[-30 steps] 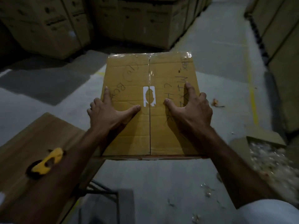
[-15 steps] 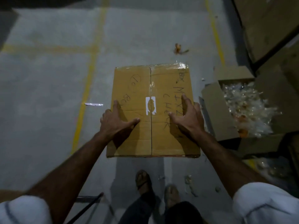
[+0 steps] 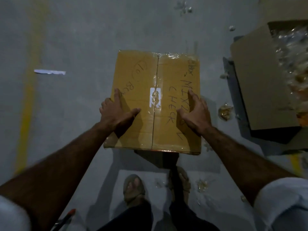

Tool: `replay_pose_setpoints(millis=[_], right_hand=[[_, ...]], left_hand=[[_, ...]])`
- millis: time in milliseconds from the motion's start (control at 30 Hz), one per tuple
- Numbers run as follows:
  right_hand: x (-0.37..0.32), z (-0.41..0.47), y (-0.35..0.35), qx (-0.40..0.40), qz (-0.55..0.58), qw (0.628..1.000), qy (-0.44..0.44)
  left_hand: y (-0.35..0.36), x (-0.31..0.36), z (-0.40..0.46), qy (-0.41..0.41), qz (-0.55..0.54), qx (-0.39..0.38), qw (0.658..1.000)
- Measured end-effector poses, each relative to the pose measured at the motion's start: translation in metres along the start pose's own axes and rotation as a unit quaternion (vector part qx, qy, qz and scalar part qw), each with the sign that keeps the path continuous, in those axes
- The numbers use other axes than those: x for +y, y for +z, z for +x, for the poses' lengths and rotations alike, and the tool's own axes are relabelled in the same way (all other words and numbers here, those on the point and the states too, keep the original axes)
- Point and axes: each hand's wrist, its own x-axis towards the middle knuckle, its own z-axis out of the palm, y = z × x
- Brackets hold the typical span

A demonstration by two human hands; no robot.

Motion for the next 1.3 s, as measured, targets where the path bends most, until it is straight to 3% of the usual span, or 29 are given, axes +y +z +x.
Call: replay_pose_setpoints(millis=[333,433,600,867,1067,1167,1300], right_hand=[[0.039,0.025,0.033,-0.087,-0.07,0.994,-0.002],[0.014,-0.001,0.024,-0.06,-0.151,0.986,-0.04],[-0.083,-0.072,-0.023,0.005,-0.139,0.982,-0.127],[-0.284,-0.206,-0.146,0.033,-0.136,0.937,-0.319],[-0.381,-0.3,-0.199,0.023,-0.111,0.89,-0.441],[-0.408,-0.341,-0.206,0.004,-0.079,0.857,-0.509],[-0.435,-0.401,-0.198,-0.058,-0.04,0.787,-0.613]], left_hand=[[0.052,-0.005,0.016,-0.003,0.021,-0.038,0.999],[0.029,0.011,-0.008,0.041,0.061,0.004,0.997],[-0.053,0.041,-0.083,0.134,0.048,0.095,0.985],[-0.27,0.055,-0.254,0.127,0.03,0.218,0.967],[-0.389,0.029,-0.386,0.07,0.061,0.322,0.942],[-0.414,0.017,-0.45,0.032,0.065,0.376,0.924],[-0.419,-0.001,-0.54,-0.084,0.073,0.439,0.891]])
